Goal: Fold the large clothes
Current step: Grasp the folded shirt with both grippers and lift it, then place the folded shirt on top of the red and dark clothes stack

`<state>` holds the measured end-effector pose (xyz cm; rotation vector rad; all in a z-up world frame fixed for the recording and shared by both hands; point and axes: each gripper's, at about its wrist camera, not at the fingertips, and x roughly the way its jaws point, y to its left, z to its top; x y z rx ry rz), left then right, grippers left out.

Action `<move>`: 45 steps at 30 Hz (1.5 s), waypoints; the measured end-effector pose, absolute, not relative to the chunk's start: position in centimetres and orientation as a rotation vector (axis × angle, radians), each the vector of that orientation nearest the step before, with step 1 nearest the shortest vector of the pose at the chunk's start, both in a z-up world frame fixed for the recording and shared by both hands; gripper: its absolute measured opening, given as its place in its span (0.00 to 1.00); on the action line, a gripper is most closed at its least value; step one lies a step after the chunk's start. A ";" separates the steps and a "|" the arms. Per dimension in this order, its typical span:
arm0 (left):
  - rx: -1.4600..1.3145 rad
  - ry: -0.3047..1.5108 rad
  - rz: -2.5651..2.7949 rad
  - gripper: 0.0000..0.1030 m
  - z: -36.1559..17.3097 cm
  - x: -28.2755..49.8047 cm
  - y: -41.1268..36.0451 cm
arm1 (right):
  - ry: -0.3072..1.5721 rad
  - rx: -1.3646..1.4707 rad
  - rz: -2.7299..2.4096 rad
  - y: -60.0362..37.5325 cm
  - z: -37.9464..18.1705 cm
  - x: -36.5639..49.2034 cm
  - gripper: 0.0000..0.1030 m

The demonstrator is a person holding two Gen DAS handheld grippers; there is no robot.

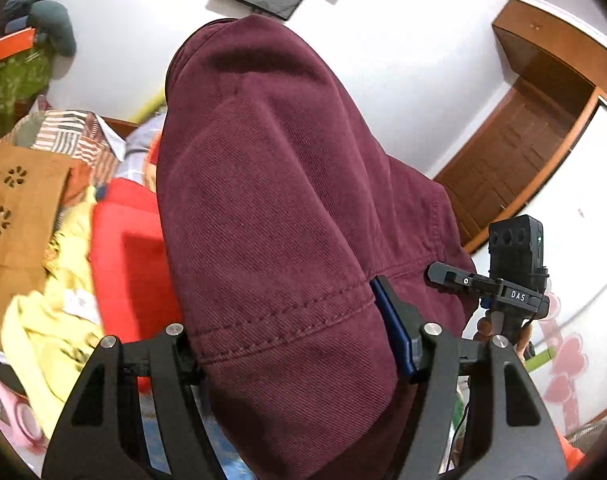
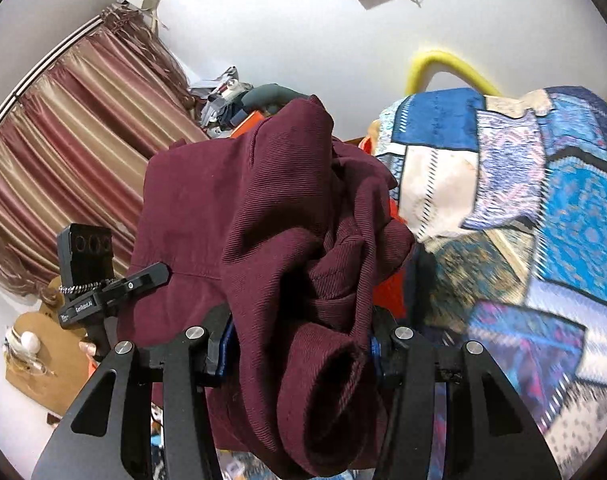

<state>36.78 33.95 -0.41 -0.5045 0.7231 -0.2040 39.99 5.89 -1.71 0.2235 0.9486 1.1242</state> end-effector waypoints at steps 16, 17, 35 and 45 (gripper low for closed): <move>-0.638 0.860 -0.097 0.79 -14.4 43.1 45.3 | 1.140 0.300 1.066 15.7 -14.9 47.9 0.62; -0.638 0.847 -0.101 0.81 -14.6 42.9 45.4 | 1.149 0.301 1.068 15.7 -15.0 48.0 0.63; -0.308 0.765 0.226 0.88 -7.5 33.5 38.8 | 0.765 -0.104 0.780 6.9 -4.8 36.0 0.68; -0.105 0.485 0.263 0.88 0.8 20.5 27.7 | 0.438 -0.069 0.887 2.9 3.9 24.2 0.68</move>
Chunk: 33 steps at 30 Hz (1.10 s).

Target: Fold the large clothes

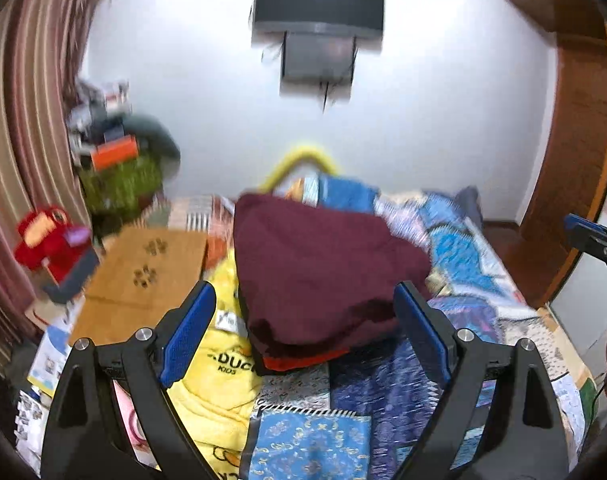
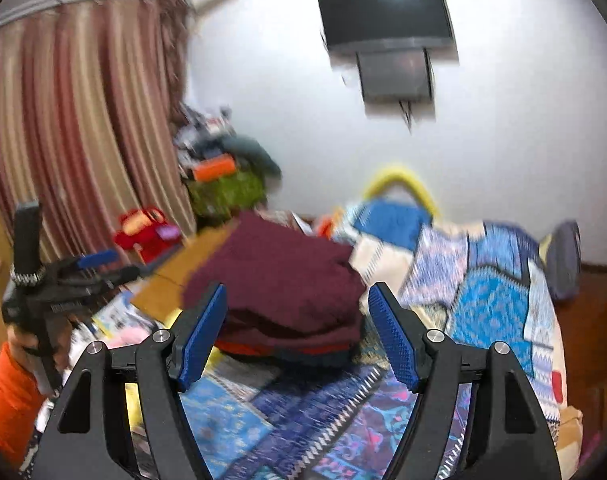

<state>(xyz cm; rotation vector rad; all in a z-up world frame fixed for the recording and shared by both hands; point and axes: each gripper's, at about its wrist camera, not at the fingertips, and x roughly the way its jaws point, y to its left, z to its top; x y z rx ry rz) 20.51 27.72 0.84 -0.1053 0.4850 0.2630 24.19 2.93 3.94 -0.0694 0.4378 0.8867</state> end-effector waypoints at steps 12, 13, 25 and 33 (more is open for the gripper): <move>0.054 0.081 0.347 0.88 9.1 5.8 14.6 | 0.135 0.004 0.908 -1.0 7.6 13.0 0.68; 0.054 0.062 0.357 0.88 9.1 5.2 14.1 | 0.125 -0.001 0.906 -1.1 7.5 12.4 0.68; -0.004 0.059 0.375 0.98 6.2 3.4 11.9 | 0.049 -0.077 0.740 -0.2 5.8 9.8 0.99; -0.001 0.058 0.370 0.99 6.0 3.0 11.8 | 0.094 -0.055 0.754 -0.3 5.7 10.4 0.99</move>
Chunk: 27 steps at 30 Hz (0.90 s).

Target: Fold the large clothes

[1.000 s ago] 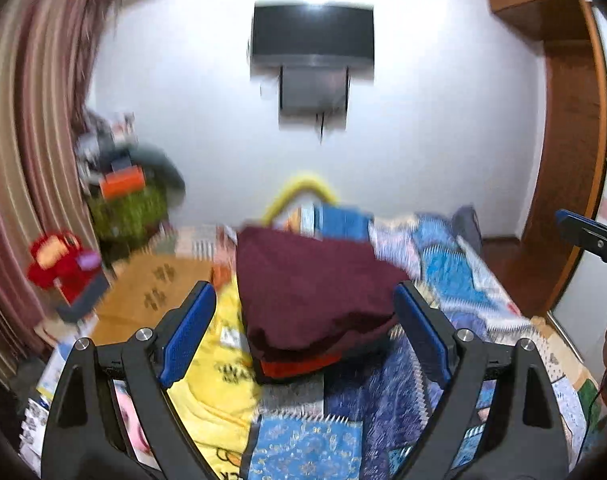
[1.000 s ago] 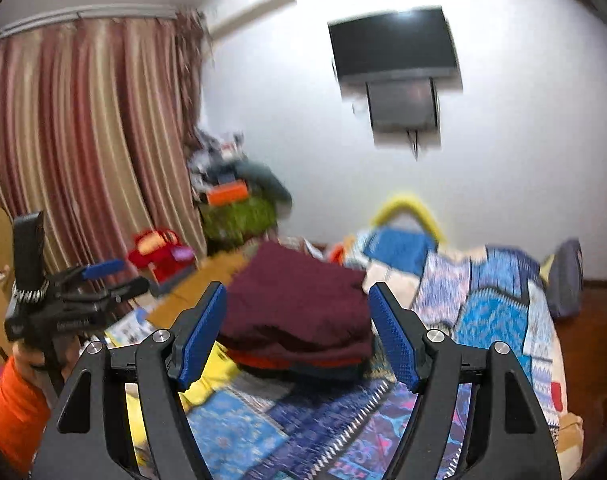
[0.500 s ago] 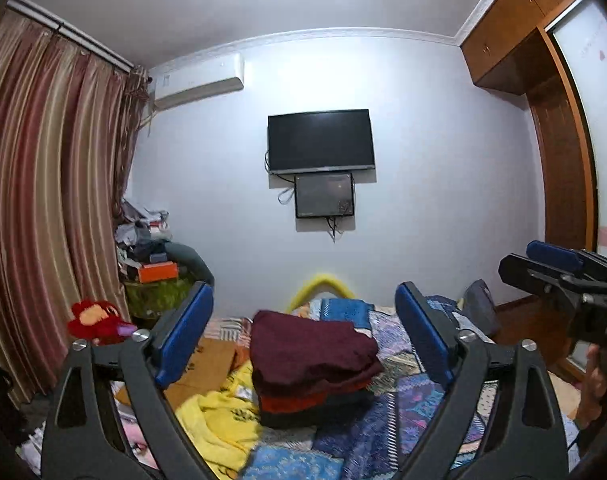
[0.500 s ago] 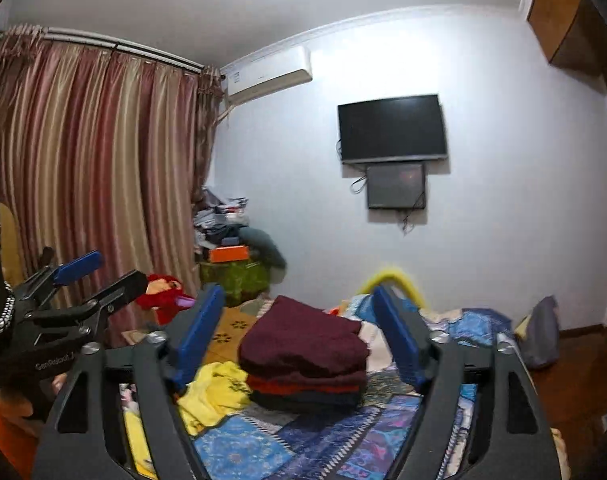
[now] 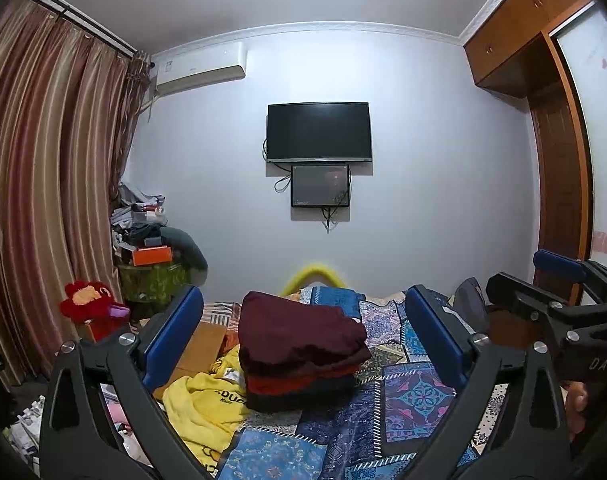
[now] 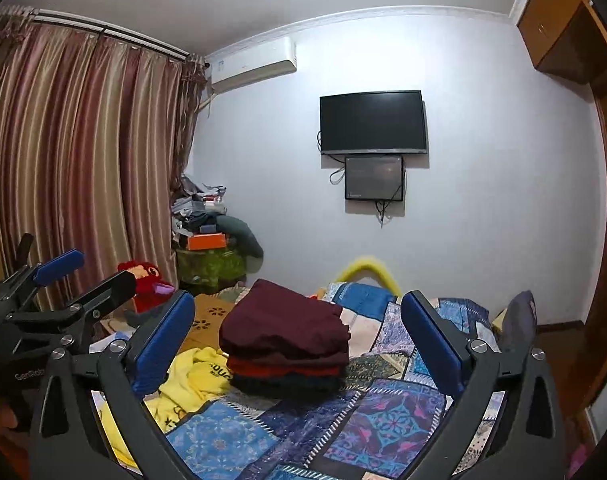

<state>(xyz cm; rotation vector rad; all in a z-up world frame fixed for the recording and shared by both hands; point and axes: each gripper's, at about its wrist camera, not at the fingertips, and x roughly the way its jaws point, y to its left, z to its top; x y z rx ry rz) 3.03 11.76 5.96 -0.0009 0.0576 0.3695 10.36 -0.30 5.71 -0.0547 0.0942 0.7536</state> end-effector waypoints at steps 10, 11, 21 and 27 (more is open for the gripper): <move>0.014 0.061 0.367 0.99 5.6 3.2 11.5 | 0.110 -0.058 0.745 -1.0 4.7 9.6 0.99; 0.016 0.060 0.366 0.99 5.6 3.2 11.5 | 0.114 -0.060 0.742 -1.0 4.7 9.6 0.99; 0.008 0.068 0.360 1.00 5.3 3.3 11.4 | 0.131 -0.069 0.741 -1.3 5.0 9.1 0.99; -0.009 0.069 0.342 1.00 5.3 3.4 11.7 | 0.134 -0.073 0.739 -1.5 5.4 8.9 0.99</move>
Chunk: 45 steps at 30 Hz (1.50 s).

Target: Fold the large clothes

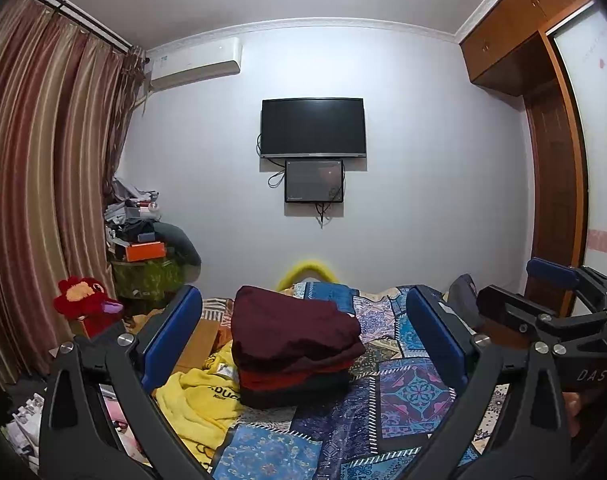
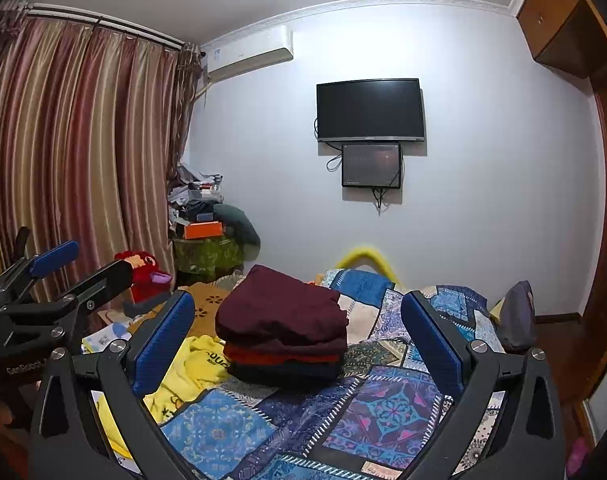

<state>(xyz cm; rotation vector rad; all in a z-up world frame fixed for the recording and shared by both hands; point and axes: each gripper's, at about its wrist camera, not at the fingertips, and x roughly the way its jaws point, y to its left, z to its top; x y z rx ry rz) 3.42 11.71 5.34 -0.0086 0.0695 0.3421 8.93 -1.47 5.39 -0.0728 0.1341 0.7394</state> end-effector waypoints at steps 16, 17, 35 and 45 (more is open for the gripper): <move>-0.025 0.079 0.338 1.00 4.9 3.9 12.0 | 0.134 -0.075 0.749 -1.5 5.6 8.8 0.99; -0.026 0.081 0.338 1.00 4.9 3.9 12.1 | 0.134 -0.074 0.748 -1.6 5.6 8.8 0.99; -0.078 0.100 0.319 1.00 4.4 4.4 13.1 | 0.147 -0.057 0.734 -1.8 5.3 9.2 0.99; -0.068 0.120 0.306 1.00 4.0 4.5 12.9 | 0.155 -0.050 0.731 -1.8 5.3 9.2 0.99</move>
